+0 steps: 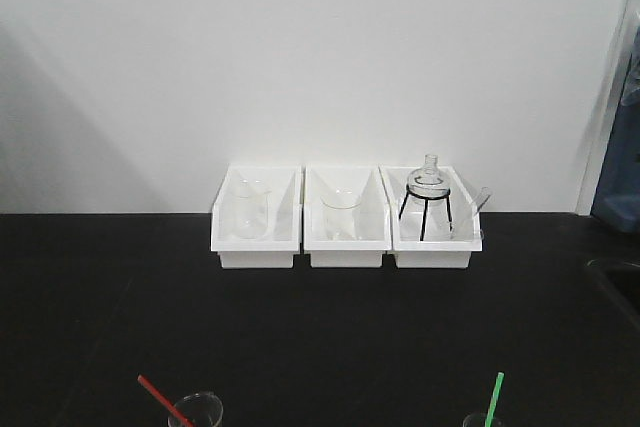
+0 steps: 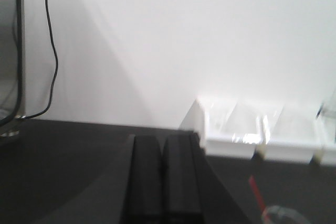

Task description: Sort red and green spoons into left cabinet

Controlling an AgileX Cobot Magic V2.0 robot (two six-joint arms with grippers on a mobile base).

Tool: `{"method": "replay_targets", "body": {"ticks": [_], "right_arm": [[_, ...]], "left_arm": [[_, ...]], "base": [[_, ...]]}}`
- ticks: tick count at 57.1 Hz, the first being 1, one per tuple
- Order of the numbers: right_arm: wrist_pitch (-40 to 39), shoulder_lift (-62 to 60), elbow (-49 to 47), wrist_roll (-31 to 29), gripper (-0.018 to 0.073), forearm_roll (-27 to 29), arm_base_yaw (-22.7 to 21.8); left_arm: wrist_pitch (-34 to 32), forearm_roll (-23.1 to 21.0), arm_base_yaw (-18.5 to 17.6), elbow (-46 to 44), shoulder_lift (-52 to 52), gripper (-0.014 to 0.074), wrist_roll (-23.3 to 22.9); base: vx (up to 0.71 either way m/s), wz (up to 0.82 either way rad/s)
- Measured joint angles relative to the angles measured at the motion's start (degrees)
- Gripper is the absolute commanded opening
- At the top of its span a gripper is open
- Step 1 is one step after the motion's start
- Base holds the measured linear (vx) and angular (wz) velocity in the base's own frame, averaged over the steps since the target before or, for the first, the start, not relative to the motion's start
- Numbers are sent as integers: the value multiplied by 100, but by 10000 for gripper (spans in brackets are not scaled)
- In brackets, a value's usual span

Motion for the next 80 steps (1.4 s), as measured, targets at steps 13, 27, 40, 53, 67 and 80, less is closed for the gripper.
{"method": "replay_targets", "body": {"ticks": [13,27,40,53,67,80], "right_arm": [[166,0,-598,201,-6,90,0],[1481,295,-1773,196,-3,16,0],[1892,1024,-1873,185,6,-705,0],[1825,1429,-1873,180,47,-934,0],[1969,1448,-1873,180,122,-952,0],[2032,1448,-1873,180,237,-952,0]], "left_arm": [[146,321,0,-915,0,-6,-380],[354,1063,0,-1827,482,-6,-386],[768,1121,0,-1894,1650,-3,-453],[886,635,0,-1877,2289,40,-467],[1124,569,0,-1877,2398,202,-467],[1474,556,0,-1877,2402,404,-467]], "base": [[0,0],[0,0],[0,0],[0,0],[0,0],[0,0]]}}
